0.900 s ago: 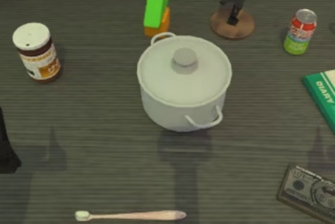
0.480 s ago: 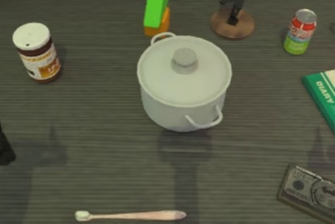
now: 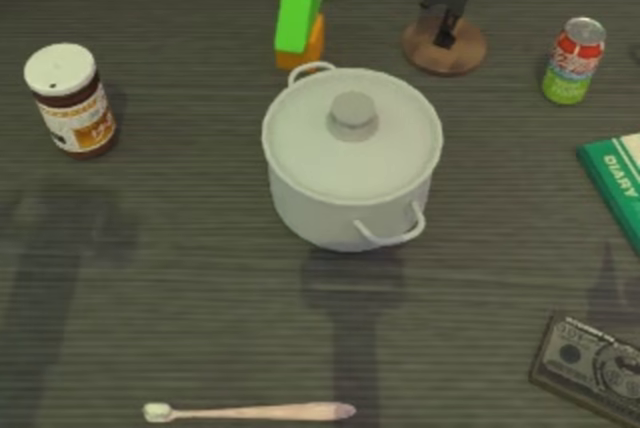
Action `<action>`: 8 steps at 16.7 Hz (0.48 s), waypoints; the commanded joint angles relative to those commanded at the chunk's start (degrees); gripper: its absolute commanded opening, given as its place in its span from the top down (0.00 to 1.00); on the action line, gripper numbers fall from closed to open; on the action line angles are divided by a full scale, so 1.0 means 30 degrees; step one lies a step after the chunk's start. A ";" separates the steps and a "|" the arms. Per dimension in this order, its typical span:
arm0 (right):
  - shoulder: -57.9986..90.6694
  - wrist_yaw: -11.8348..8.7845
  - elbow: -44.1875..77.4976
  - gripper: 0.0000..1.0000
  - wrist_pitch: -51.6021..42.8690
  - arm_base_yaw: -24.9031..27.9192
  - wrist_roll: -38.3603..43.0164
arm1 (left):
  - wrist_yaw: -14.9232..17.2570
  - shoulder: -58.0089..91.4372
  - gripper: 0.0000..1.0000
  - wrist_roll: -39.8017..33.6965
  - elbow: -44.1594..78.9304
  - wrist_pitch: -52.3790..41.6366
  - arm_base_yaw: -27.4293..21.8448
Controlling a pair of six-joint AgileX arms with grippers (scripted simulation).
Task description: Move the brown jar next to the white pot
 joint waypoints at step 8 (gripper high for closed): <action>0.0000 0.0000 0.0000 0.00 0.0000 0.0000 0.0000 | 0.0143 1.5130 0.00 0.4344 1.5281 -0.9828 -0.0231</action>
